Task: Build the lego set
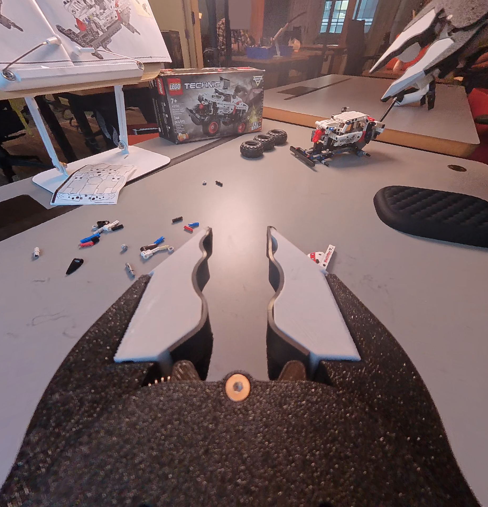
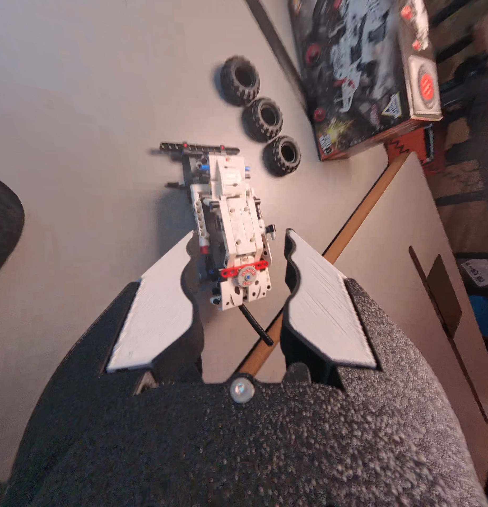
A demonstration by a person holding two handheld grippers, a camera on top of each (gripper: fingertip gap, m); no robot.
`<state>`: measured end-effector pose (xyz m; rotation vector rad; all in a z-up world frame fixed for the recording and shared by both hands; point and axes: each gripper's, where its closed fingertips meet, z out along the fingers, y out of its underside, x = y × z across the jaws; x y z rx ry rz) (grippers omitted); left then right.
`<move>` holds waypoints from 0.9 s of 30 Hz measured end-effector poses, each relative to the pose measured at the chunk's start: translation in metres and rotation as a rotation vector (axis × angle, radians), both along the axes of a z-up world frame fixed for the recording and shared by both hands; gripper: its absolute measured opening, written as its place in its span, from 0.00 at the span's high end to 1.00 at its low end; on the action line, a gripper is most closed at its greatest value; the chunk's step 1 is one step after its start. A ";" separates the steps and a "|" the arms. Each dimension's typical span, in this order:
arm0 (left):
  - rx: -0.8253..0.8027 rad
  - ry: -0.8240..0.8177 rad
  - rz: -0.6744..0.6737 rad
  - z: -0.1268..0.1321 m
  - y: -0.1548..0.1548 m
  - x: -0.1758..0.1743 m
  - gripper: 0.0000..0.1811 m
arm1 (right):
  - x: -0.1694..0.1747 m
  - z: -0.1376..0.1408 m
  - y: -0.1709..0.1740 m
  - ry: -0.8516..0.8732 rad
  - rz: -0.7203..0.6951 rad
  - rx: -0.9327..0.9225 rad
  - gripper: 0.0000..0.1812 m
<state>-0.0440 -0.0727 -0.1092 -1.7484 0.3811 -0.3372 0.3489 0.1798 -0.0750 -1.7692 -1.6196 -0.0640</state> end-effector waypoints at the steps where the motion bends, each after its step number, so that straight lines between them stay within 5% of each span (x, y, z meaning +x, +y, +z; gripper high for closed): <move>1: -0.002 0.011 -0.002 -0.001 0.000 0.001 0.79 | 0.005 -0.010 0.009 -0.062 -0.003 -0.049 0.64; 6: 0.002 0.032 -0.001 -0.002 -0.001 0.002 0.79 | 0.004 -0.059 0.036 -0.175 -0.025 -0.324 0.57; 8: 0.004 0.026 0.001 -0.001 -0.002 0.001 0.79 | 0.003 -0.075 0.044 -0.216 -0.025 -0.368 0.62; 14: -0.005 0.025 -0.008 -0.003 -0.002 0.002 0.80 | -0.038 -0.080 0.027 -0.171 0.089 -0.483 0.64; 27: -0.018 0.060 -0.042 -0.008 -0.003 0.009 0.81 | -0.258 -0.070 -0.106 -0.158 0.671 -0.402 0.64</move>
